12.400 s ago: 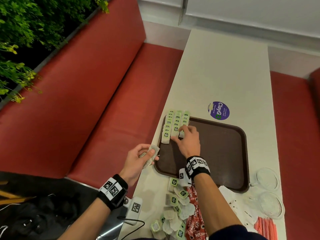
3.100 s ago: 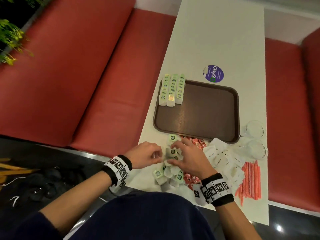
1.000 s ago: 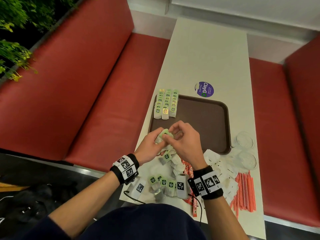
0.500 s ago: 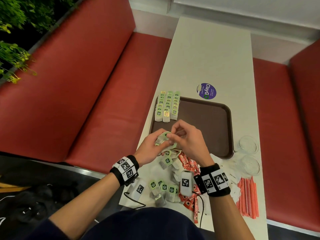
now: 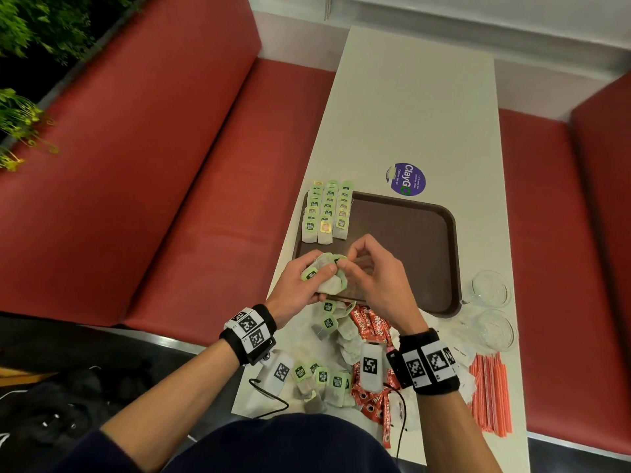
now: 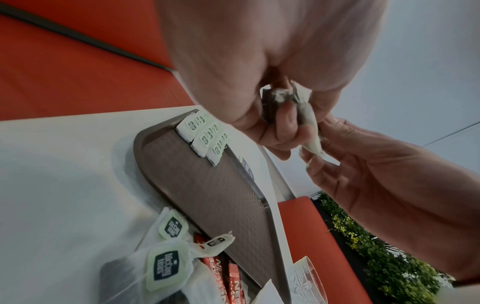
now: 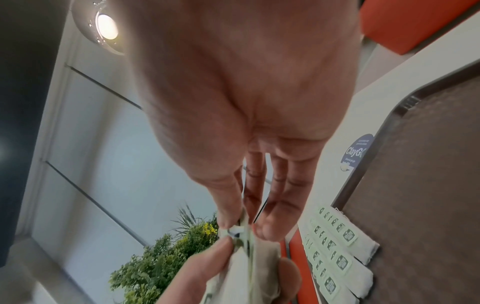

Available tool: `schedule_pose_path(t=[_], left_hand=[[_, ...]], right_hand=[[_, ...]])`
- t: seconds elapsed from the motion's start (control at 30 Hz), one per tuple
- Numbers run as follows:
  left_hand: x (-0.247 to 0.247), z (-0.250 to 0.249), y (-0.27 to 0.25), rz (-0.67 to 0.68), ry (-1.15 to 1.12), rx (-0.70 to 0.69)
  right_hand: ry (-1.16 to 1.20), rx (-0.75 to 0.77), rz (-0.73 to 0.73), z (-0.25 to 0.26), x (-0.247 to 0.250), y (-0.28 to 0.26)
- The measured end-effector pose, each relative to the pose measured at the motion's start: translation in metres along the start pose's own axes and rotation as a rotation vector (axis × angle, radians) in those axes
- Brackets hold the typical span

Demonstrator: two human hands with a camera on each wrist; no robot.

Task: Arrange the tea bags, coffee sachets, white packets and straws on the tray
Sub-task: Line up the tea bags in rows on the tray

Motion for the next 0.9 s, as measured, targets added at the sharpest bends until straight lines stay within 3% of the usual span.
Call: schedule_pose_path(t=[0.17, 0.4, 0.6, 0.9], left_hand=[[0.004, 0.004, 0.005, -0.037, -0.010, 0.032], [0.012, 0.003, 0.010, -0.089, -0.003, 0.036], [0.030, 0.002, 0.013, -0.147, 0.006, 0.024], [0.057, 0.012, 0.009, -0.202, 0.025, 0.033]], right_hand=[[0.062, -0.024, -0.002, 0.002, 0.005, 0.001], [0.214, 0.009, -0.126, 0.002, 0.026, 0.013], [-0.036, -0.008, -0.236, -0.037, 0.051, 0.059], [-0.248, -0.137, -0.098, -0.112, 0.006, 0.130]])
Point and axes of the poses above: each hand's wrist, its own y-axis towards the middle knuckle, its own x-axis out of the back of the hand, z = x × y, the point moved 9 cm from there along y, towards the middle knuckle, and after that the axes turned 5 degrees about y, right-handed, at the moved point
